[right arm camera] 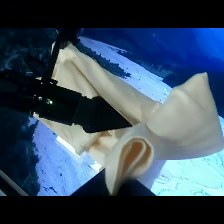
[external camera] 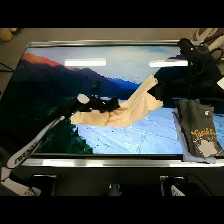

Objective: Fold the shirts.

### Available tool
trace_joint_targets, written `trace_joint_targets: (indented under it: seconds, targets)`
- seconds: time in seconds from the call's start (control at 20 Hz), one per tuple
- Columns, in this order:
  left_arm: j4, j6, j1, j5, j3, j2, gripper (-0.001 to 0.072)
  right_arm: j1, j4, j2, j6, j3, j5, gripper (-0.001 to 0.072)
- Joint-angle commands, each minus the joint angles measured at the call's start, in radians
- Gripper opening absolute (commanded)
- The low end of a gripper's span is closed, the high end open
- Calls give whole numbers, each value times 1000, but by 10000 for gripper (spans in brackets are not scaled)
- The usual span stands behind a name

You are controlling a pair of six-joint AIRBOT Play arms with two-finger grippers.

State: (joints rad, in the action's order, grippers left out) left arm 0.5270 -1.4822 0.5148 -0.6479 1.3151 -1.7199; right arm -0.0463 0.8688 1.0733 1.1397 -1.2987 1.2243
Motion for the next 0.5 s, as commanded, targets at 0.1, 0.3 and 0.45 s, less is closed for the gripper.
trace_joint_targets:
  seconds: [0.1, 0.3, 0.45]
  targets:
    - [524, -146, -309, -86, 0, 336, 21, -160, -309, 202, -103, -1, -247, 19]
    - [575, -145, -509, -154, 0, 605, 22, -422, -484, 431, -192, -40, -477, 20]
    - [591, -142, -552, -201, -8, 735, 22, -543, -543, 618, -192, -111, -504, 36]
